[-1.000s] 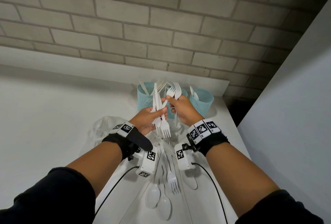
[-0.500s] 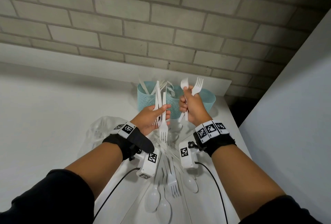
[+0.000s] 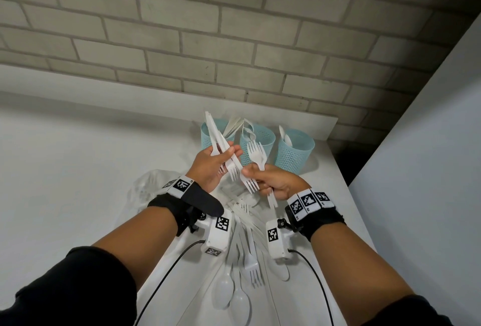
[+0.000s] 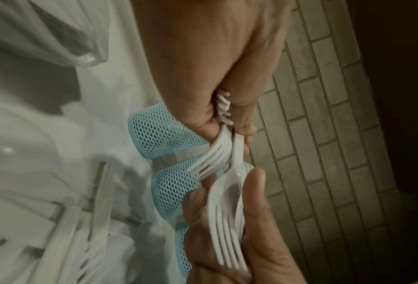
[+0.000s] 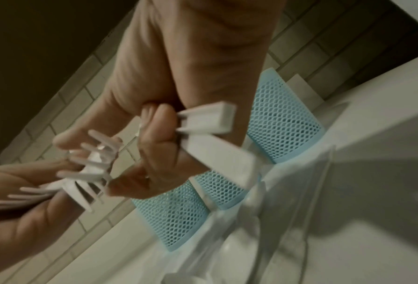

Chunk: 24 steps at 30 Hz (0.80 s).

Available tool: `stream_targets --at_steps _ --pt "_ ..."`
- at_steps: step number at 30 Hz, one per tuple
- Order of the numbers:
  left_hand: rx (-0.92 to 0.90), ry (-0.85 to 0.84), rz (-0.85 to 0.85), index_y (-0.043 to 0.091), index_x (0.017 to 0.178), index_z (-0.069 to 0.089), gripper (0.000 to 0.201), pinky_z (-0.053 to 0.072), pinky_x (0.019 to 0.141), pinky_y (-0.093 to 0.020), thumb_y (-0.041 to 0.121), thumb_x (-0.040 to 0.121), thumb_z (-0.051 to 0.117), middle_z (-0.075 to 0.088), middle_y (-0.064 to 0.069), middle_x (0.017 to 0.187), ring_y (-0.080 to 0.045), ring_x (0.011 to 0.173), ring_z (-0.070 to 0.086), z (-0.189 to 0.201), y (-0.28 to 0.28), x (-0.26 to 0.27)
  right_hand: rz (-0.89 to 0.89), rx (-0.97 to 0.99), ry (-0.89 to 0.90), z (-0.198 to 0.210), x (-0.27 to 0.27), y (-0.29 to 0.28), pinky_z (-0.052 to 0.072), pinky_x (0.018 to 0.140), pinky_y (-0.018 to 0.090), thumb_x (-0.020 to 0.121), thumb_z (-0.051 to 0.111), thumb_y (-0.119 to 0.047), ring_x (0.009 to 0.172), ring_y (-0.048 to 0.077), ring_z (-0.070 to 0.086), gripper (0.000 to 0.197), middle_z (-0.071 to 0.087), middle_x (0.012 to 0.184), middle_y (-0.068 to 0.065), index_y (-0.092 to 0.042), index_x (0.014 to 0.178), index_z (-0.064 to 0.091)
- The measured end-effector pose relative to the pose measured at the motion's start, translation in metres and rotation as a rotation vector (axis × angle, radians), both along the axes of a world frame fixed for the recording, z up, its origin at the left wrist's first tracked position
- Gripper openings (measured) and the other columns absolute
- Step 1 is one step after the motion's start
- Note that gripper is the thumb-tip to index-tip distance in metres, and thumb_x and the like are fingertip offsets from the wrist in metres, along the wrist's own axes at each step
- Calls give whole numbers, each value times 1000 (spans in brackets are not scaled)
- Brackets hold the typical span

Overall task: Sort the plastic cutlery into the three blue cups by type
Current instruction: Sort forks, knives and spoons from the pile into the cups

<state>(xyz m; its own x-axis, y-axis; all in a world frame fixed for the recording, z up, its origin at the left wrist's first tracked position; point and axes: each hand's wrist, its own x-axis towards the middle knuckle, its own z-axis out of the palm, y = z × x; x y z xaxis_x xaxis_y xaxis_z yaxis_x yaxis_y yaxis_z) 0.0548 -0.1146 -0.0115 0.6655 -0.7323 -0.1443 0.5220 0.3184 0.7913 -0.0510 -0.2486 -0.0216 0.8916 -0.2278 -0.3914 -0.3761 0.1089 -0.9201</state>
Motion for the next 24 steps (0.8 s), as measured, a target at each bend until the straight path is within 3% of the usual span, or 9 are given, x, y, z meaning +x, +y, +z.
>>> stream_targets --at_steps 2,4,7,13,18,21,22,24 --pt "3 -8 17 8 99 58 9 59 67 -24 5 94 51 70 -7 92 -11 77 72 1 0 -2 -35 -34 4 0 -2 2 28 31 11 78 73 -23 36 1 42 20 63 67 -4 -12 89 60" --pt "12 -23 41 9 99 57 11 58 66 -23 13 97 48 67 -9 96 -13 80 70 2 1 -3 -110 -60 5 2 -4 2 28 31 12 83 69 -13 38 1 50 18 65 66 -2 -7 95 59" --pt "1 -1 91 7 102 54 14 58 63 -24 17 98 45 66 -13 96 -19 85 67 3 3 0 -226 -86 -30 4 -7 -4 26 31 13 82 70 -10 35 1 35 12 55 57 -3 -11 78 59" --pt "53 61 14 6 100 55 7 59 75 -30 7 93 55 68 -16 99 -16 76 73 -2 5 0 -609 0 -348 18 2 -10 25 35 13 90 60 -11 40 1 33 7 43 63 -2 -11 84 57" --pt "105 28 -81 7 99 58 9 59 65 -25 11 95 52 68 -11 94 -14 70 72 -4 -1 -12 -584 169 -494 30 18 3 37 43 14 98 45 -19 57 6 39 21 55 71 -1 -7 87 59" --pt "132 9 -103 7 102 57 10 60 63 -26 12 95 52 67 -12 93 -13 68 72 -4 0 -11 -557 267 -461 33 19 6 52 67 25 100 39 -27 73 15 62 29 70 70 1 -9 85 56" --pt "143 -7 -118 7 102 57 11 60 62 -26 13 95 52 67 -12 91 -13 67 71 -4 1 -11 -562 298 -464 33 20 6 55 71 30 100 37 -29 75 18 67 31 71 71 4 -9 85 54" --pt "179 -52 -153 7 100 58 11 60 62 -25 15 95 52 66 -11 85 -11 62 70 -2 1 -13 -581 330 -489 34 22 9 58 68 34 100 36 -33 68 18 69 33 66 73 9 -9 85 52"
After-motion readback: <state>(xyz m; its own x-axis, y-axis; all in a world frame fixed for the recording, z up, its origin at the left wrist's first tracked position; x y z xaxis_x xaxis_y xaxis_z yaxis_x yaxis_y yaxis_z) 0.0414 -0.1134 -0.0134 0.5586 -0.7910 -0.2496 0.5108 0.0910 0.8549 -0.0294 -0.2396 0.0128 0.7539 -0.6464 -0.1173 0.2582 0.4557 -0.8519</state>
